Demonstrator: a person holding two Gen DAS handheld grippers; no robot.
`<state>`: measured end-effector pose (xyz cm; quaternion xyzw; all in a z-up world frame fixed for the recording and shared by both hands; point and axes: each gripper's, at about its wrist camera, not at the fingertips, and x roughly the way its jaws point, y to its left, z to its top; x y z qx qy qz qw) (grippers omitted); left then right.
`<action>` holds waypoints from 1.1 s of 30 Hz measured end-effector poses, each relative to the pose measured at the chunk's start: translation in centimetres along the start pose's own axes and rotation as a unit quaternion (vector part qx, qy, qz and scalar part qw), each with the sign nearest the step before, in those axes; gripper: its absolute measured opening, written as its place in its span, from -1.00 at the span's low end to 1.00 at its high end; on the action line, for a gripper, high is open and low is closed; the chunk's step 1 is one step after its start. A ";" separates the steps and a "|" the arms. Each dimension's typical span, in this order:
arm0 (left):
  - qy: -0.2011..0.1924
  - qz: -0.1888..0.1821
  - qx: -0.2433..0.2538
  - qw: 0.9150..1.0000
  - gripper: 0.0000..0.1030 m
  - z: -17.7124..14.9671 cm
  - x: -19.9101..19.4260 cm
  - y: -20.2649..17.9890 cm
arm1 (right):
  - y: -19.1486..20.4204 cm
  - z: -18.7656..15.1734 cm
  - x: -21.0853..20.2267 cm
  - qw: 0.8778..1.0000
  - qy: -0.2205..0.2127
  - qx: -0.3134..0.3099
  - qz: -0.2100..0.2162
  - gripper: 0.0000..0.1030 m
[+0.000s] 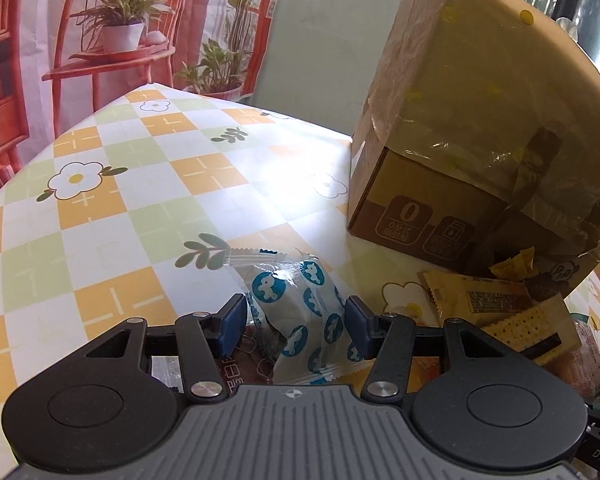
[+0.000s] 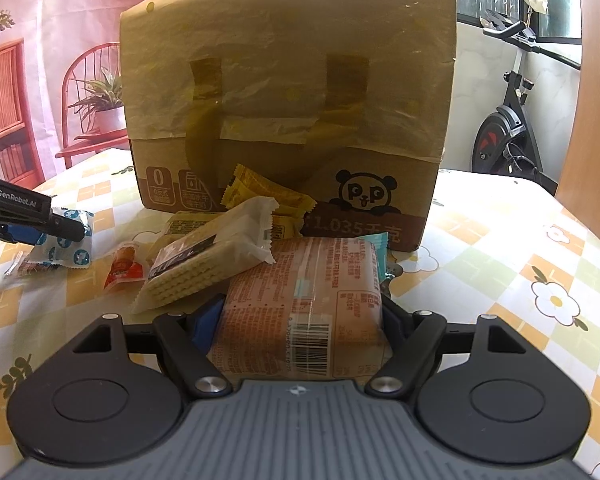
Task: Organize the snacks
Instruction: 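Grasp the blue-white wrapped snack with the left tool while the right tool grasps the bread packet, then lift both snacks and carry them toward the box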
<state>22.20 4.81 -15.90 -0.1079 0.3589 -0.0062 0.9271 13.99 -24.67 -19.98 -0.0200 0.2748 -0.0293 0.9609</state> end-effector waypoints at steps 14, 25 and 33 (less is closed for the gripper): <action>-0.050 -0.005 -0.002 0.999 -0.32 -0.5 -4.1 -0.3 | -0.1 0.0 -0.1 1.000 0.000 0.001 0.003 0.52; -0.036 -0.047 0.047 0.997 -0.33 -3.6 -5.3 -2.4 | -0.1 0.0 -0.1 1.000 0.000 -0.001 0.002 0.52; -0.026 -0.054 0.044 0.997 -0.33 -4.4 -5.0 -1.9 | 0.0 -0.1 0.0 1.000 0.000 -0.002 0.002 0.52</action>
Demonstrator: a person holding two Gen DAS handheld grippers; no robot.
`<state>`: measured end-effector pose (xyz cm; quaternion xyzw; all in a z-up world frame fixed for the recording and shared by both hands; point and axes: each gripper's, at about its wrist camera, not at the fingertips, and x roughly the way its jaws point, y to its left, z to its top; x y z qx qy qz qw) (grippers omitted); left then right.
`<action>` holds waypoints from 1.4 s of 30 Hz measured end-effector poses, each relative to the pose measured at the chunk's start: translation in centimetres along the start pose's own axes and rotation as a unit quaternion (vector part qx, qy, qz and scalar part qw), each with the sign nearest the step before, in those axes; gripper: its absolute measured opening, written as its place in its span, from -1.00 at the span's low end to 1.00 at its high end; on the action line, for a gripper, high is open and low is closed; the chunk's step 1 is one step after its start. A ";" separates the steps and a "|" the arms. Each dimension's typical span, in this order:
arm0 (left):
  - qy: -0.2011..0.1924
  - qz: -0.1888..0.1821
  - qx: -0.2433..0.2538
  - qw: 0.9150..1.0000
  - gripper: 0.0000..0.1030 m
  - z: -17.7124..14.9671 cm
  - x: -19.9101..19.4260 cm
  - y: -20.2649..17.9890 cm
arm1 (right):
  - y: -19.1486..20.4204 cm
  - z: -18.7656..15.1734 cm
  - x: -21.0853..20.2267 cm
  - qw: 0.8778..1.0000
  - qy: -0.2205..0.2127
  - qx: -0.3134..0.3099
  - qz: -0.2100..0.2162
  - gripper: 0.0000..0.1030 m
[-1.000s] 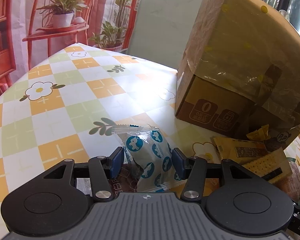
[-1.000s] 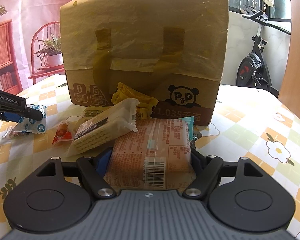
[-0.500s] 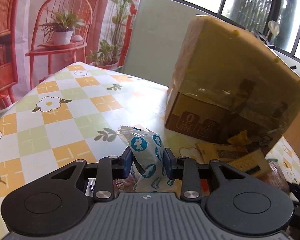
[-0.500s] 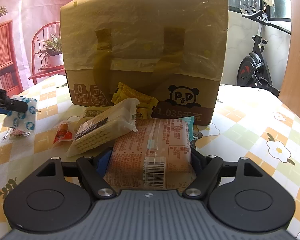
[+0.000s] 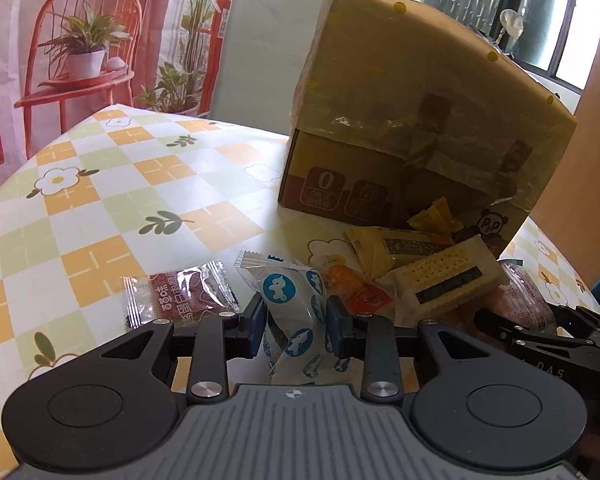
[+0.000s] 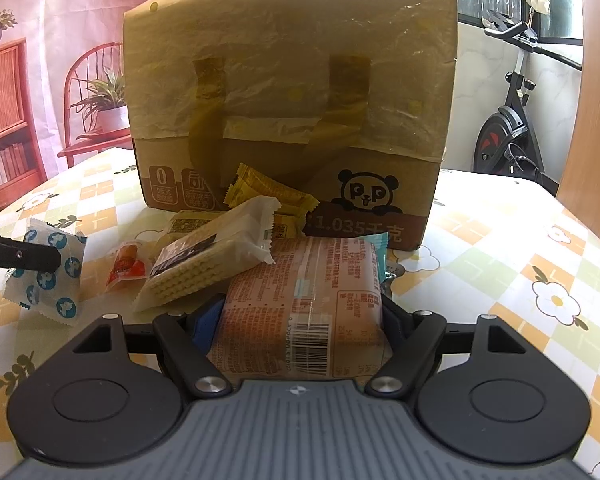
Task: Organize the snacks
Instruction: 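Lift both snacks and carry them toward the box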
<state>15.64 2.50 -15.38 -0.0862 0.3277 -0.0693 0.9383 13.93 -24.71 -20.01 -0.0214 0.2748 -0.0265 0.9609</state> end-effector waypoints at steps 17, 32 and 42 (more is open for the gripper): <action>-0.001 -0.008 -0.002 1.000 -0.35 -0.1 0.0 0.0 | -0.1 0.0 0.0 1.000 0.001 0.002 0.003 0.52; -0.044 -0.026 0.003 0.999 -0.36 1.3 -3.1 -0.4 | -0.3 0.1 -0.9 1.000 0.018 0.012 -0.009 0.52; -0.059 -0.046 -0.011 0.997 -0.37 2.7 -4.7 -0.7 | -2.8 0.6 -4.9 0.998 -0.011 0.048 -0.039 0.51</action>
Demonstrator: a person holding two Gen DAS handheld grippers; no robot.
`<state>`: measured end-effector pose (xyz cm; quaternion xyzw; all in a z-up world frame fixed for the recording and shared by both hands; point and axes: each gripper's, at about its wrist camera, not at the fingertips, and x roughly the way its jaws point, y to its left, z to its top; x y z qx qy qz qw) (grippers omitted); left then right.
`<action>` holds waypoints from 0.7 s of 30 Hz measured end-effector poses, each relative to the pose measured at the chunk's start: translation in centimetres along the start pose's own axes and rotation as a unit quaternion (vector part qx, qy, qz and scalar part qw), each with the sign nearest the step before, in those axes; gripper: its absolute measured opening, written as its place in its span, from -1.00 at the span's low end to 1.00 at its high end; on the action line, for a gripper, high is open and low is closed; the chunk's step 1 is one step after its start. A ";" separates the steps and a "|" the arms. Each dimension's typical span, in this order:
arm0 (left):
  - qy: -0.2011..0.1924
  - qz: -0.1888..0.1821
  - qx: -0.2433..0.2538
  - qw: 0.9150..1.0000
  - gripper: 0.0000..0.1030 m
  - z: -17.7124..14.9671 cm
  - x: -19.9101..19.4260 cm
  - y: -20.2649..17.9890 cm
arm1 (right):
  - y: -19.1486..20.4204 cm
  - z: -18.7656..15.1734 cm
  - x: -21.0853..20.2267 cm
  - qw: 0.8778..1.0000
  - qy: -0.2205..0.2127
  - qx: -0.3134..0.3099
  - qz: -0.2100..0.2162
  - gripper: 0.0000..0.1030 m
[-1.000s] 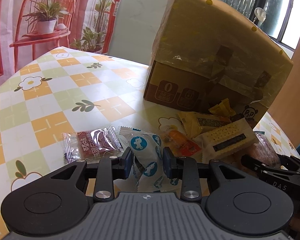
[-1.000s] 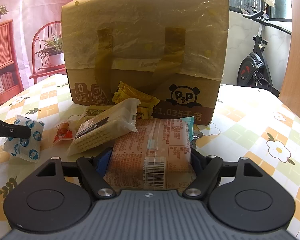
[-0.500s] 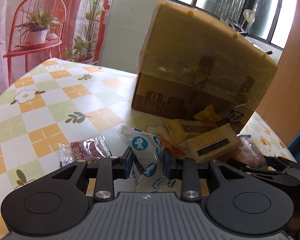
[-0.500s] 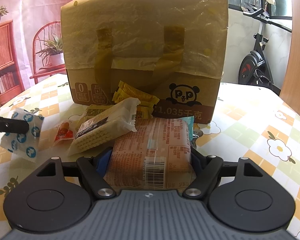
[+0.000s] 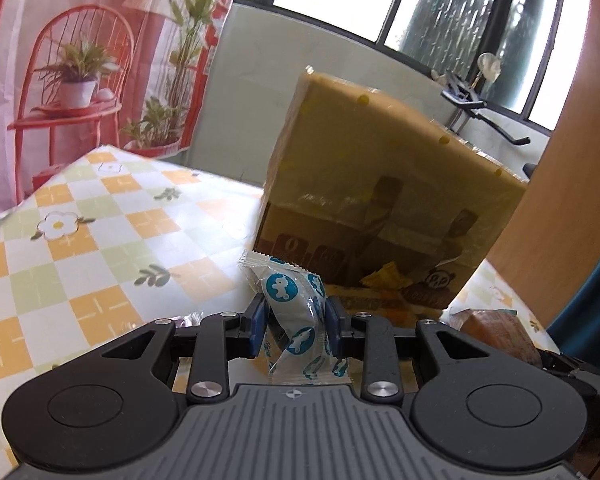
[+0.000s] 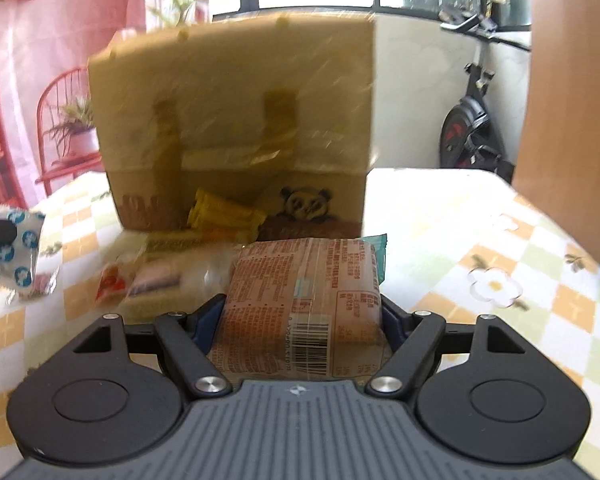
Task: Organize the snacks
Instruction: 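Lift both snacks and carry them toward the box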
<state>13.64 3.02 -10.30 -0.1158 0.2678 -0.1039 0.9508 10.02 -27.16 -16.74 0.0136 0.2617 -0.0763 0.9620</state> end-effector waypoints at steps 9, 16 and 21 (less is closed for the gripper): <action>-0.041 -0.036 0.009 0.998 -0.44 5.1 -1.3 -1.4 | -0.8 4.2 -3.4 0.997 -0.071 -0.007 0.003 0.51; -0.095 -0.068 0.055 0.992 -0.55 8.9 -2.1 -3.9 | -0.3 9.7 -5.1 0.990 -0.125 -0.049 0.043 0.51; -0.067 -0.070 0.040 0.994 -0.55 8.0 0.0 -3.0 | -0.2 12.5 -4.8 0.987 -0.142 -0.055 0.049 0.51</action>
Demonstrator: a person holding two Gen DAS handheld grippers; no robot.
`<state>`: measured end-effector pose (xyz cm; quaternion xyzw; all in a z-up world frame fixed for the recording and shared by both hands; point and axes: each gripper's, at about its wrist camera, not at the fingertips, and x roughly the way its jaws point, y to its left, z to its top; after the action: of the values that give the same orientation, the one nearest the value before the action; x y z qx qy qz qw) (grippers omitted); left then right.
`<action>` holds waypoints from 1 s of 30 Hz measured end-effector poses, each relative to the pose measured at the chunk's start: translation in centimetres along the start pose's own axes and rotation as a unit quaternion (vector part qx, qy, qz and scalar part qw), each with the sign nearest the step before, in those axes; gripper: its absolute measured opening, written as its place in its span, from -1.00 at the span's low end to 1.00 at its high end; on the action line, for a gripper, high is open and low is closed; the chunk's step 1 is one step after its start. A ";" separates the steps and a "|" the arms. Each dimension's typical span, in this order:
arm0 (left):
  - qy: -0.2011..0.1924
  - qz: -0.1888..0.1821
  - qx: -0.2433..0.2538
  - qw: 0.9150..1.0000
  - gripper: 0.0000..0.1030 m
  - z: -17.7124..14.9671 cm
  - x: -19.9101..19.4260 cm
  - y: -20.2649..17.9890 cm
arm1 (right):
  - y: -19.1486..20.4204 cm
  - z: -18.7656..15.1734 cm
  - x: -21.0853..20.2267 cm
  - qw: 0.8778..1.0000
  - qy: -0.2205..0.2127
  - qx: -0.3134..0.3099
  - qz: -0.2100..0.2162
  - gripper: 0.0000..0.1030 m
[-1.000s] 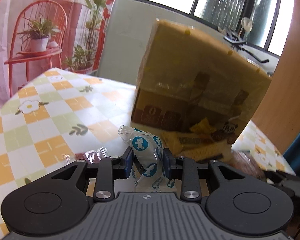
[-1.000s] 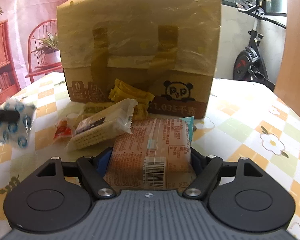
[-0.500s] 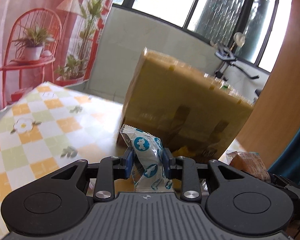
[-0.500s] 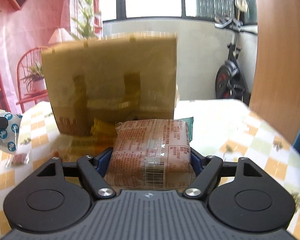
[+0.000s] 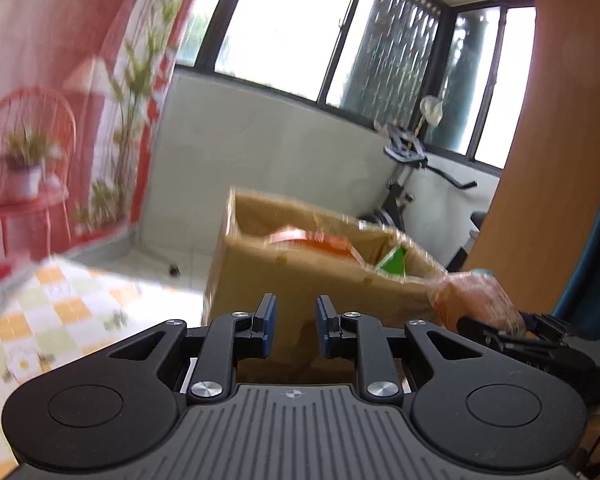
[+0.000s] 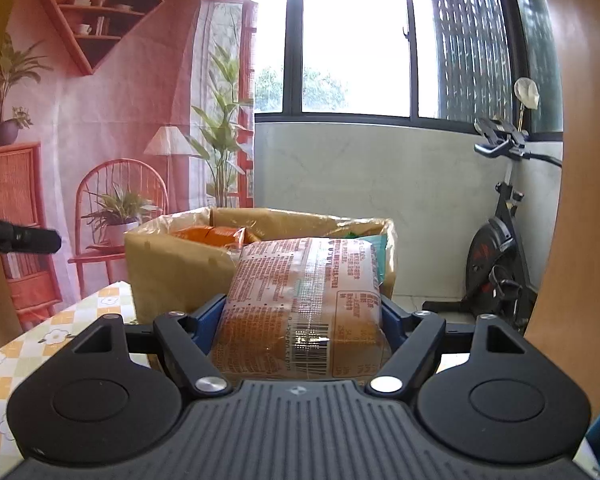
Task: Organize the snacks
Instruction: 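Lower the blue-white snack into the box with the left tool while the right tool drops the bread packet in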
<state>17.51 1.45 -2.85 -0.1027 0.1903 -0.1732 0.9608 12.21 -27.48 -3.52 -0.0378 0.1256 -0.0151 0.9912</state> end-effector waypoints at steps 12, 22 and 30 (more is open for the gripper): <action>0.180 -0.002 0.006 0.984 0.26 -10.0 7.5 4.2 | 0.4 -1.7 2.6 0.998 0.051 0.007 0.035 0.51; 0.214 -0.008 -0.008 0.977 -0.26 -12.8 9.6 4.4 | -0.1 -2.5 2.5 0.997 0.063 0.018 0.034 0.51; 0.151 0.000 0.008 0.989 -0.34 -6.9 4.8 4.3 | -0.3 -1.2 1.3 0.998 0.047 0.015 0.036 0.51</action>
<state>20.21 2.69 -11.78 -0.0675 0.3316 -0.1880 0.9220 13.14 -27.90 -5.02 -0.0179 0.1730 0.0169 0.9846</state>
